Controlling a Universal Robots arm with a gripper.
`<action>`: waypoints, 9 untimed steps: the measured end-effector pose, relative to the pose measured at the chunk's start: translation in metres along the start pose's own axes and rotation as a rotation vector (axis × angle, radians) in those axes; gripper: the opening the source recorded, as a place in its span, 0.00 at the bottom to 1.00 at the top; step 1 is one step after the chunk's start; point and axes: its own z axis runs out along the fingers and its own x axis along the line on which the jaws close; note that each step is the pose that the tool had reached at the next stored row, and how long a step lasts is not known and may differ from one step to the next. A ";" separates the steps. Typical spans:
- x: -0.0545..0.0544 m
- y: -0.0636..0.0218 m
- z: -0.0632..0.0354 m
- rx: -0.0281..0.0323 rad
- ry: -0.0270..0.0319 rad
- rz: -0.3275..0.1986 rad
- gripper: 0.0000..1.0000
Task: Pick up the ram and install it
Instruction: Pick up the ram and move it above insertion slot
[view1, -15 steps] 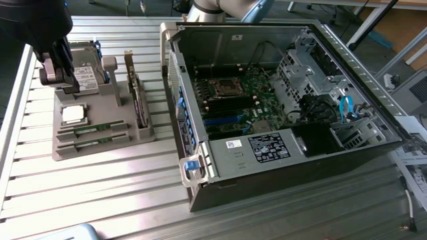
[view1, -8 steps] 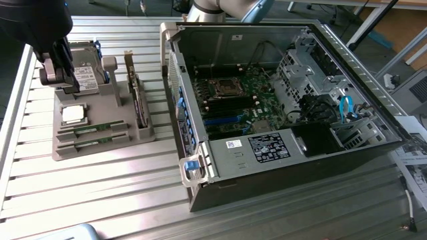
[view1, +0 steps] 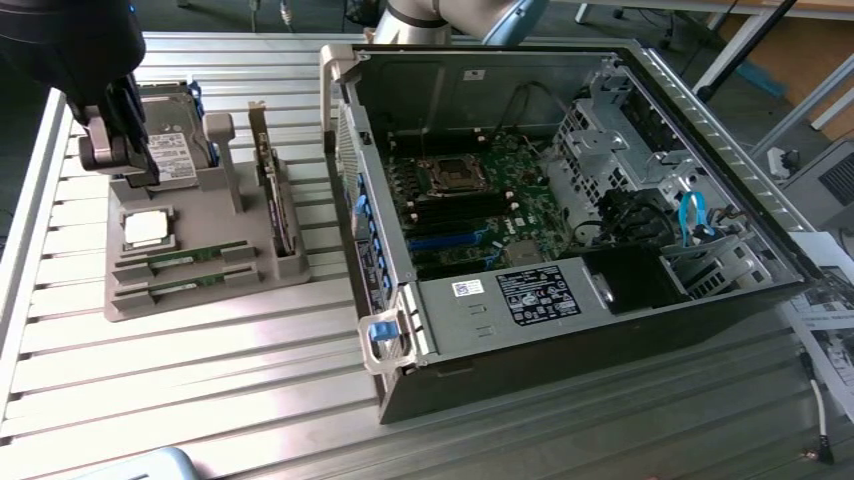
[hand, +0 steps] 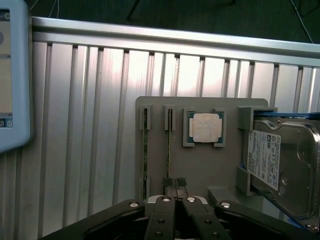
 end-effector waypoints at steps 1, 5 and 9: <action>0.000 0.0000 0.0000 0.0000 -0.0001 0.000 0.11; 0.000 0.0000 0.0000 0.0000 -0.0001 0.000 0.17; 0.000 0.0000 0.0000 0.0000 0.0000 0.000 0.17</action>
